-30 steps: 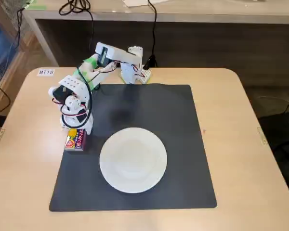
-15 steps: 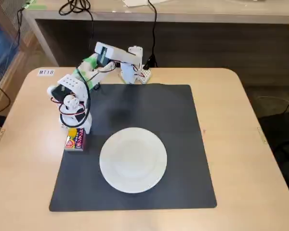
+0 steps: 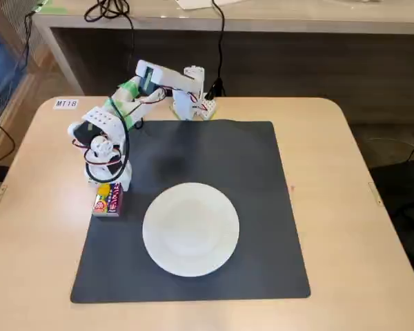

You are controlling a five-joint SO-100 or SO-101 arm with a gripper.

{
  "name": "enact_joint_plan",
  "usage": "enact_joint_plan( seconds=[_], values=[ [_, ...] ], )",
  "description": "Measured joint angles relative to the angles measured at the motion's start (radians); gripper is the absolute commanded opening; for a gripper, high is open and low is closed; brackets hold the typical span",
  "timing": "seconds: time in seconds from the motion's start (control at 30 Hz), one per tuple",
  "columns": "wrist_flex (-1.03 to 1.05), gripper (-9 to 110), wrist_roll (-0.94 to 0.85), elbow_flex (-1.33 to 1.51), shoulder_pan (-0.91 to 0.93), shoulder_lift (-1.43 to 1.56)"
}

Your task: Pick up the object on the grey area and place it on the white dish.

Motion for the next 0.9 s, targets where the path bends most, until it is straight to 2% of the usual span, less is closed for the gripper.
enact_joint_plan(
  seconds=[0.4,0.63,0.9],
  values=[
    [-0.003,27,0.018,-0.003,-0.017,-0.044],
    [0.000,6,0.031,-0.049,-0.002,-0.080],
    [0.011,8,0.025,-0.075,0.008,-0.077]
  ],
)
